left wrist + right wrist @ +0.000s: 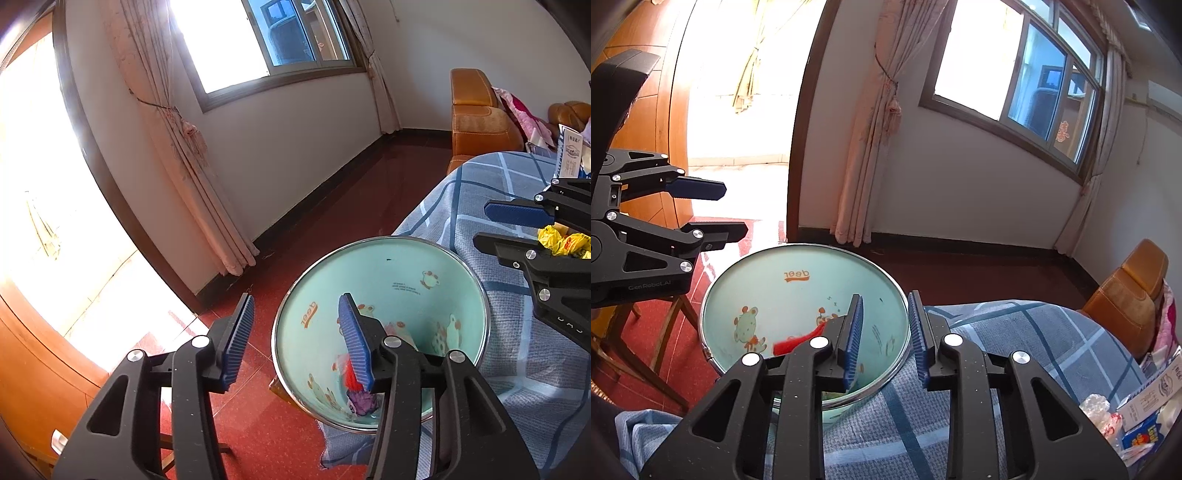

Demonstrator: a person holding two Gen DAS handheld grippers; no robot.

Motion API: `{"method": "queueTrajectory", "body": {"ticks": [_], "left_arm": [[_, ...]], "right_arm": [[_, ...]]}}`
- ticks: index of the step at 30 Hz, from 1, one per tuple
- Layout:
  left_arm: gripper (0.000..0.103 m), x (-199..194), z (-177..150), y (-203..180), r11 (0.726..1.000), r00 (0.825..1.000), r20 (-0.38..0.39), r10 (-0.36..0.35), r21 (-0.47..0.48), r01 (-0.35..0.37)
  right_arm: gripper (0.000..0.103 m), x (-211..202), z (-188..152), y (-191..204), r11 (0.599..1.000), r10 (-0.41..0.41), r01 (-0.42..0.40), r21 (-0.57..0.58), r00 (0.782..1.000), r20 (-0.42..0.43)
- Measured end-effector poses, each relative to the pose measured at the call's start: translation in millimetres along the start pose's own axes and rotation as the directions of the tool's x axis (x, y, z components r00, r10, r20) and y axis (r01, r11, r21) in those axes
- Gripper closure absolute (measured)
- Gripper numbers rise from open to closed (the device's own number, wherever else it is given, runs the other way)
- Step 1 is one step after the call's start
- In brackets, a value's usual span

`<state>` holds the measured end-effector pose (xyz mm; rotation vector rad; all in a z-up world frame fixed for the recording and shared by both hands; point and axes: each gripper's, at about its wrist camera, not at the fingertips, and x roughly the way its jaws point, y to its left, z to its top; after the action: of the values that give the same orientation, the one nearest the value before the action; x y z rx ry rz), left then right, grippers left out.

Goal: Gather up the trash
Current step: 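Open both grippers to drop the red mesh and pink bag into the bin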

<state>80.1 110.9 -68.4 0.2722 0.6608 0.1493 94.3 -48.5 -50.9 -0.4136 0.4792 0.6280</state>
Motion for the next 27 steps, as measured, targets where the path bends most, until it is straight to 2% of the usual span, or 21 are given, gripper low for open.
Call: {"method": "queueTrajectory", "body": {"ticks": [19,27], "left_arm": [[0.053,0.9,-0.2,0.0,1.000,1.000,-0.003,0.005,0.004,-0.005],[0.046,1.8,-0.7,-2.2,1.000,1.000,-0.005,0.008,0.011,-0.008]], "right_arm": [[0.076,-0.3,-1.6,-1.5,1.000,-0.010,0.010,0.001,1.000,0.000],[0.073,-5.5,-0.4,-3.1,0.999,-0.032,0.032,0.012,0.999,0.003]]}}
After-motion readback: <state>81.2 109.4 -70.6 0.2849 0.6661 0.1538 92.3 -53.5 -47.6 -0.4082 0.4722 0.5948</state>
